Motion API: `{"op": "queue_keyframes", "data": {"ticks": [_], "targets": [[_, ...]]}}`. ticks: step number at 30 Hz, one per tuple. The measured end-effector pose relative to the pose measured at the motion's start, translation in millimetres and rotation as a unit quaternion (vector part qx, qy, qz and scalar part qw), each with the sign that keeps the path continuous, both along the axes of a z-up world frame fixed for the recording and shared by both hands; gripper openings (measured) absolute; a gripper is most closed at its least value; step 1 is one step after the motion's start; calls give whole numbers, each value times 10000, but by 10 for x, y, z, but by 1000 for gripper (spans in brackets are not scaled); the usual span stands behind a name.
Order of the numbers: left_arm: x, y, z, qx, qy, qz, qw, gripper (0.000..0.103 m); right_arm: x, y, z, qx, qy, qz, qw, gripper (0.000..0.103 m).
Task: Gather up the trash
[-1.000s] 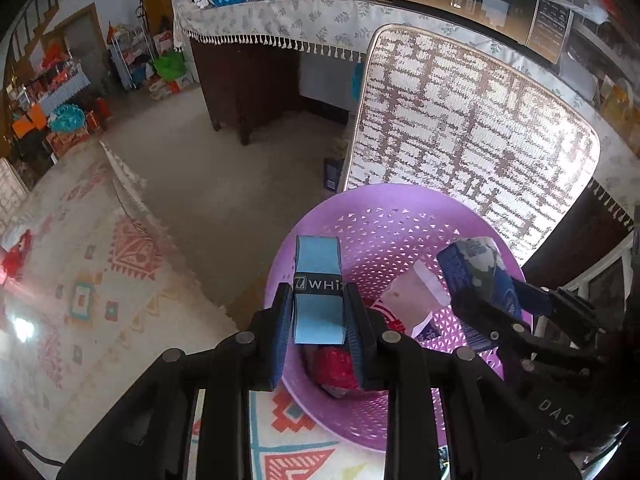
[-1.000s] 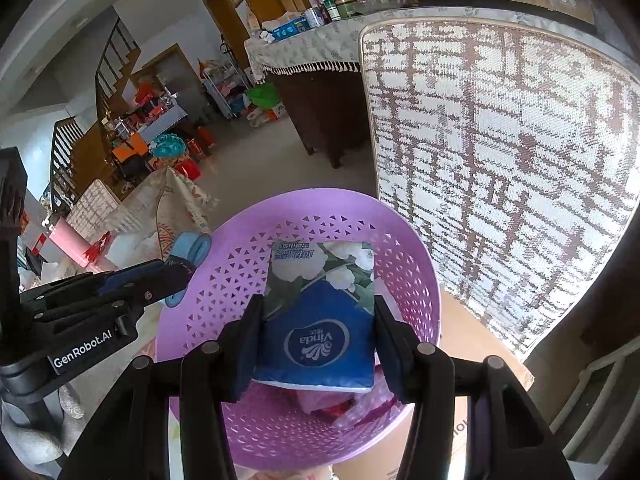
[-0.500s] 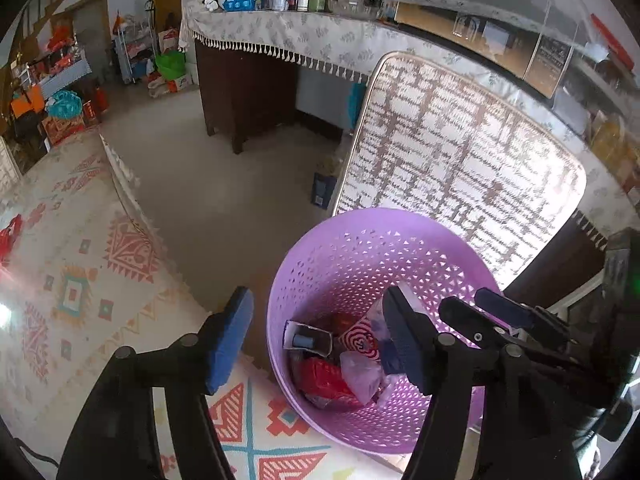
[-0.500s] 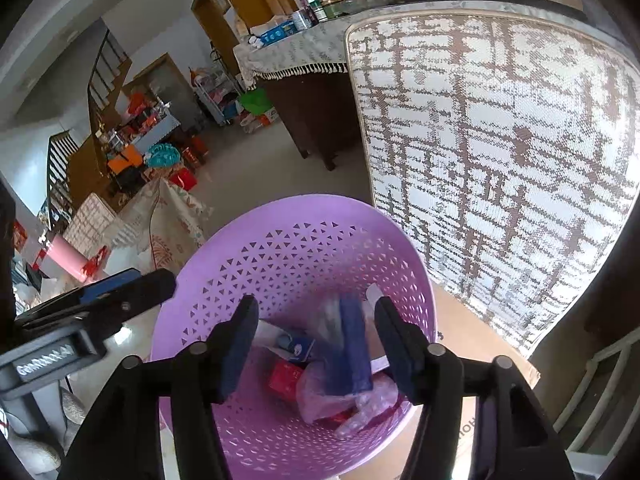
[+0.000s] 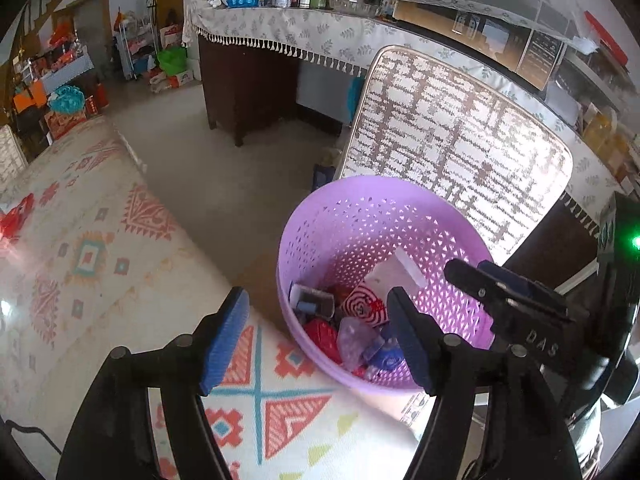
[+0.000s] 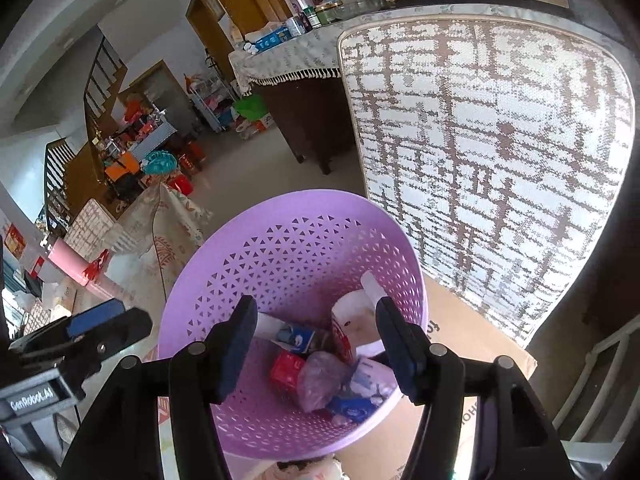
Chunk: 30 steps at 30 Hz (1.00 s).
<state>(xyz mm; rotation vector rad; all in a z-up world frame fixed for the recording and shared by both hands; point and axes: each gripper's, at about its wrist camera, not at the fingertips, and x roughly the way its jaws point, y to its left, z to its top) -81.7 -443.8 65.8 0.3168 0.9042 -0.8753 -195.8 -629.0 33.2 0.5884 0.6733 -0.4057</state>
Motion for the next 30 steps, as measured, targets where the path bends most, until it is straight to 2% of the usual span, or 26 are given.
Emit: {"op": "queue_keyframes", "data": {"ticks": [3, 7, 16, 19, 24, 30], "targets": [[-76, 103, 48, -21, -128, 51, 9999, 72, -71, 51, 6, 13, -8, -71, 10000, 68], [-223, 275, 132, -158, -297, 118, 9994, 78, -187, 191, 32, 19, -78, -91, 9999, 72], [-582, 737, 306, -390, -603, 180, 9973, 78, -370, 664, 236, -182, -252, 111, 9995, 73], [-698, 928, 395, -535, -755, 296, 9953, 79, -440, 806, 297, -251, -333, 114, 9991, 77], [-907, 1328, 531, -934, -1096, 584, 9879, 88, -568, 1006, 282, -172, -325, 150, 9992, 79], [-1156, 1778, 687, -1304, -1732, 1096, 9700, 97, -672, 1282, 272, -374, -172, 230, 9989, 79]]}}
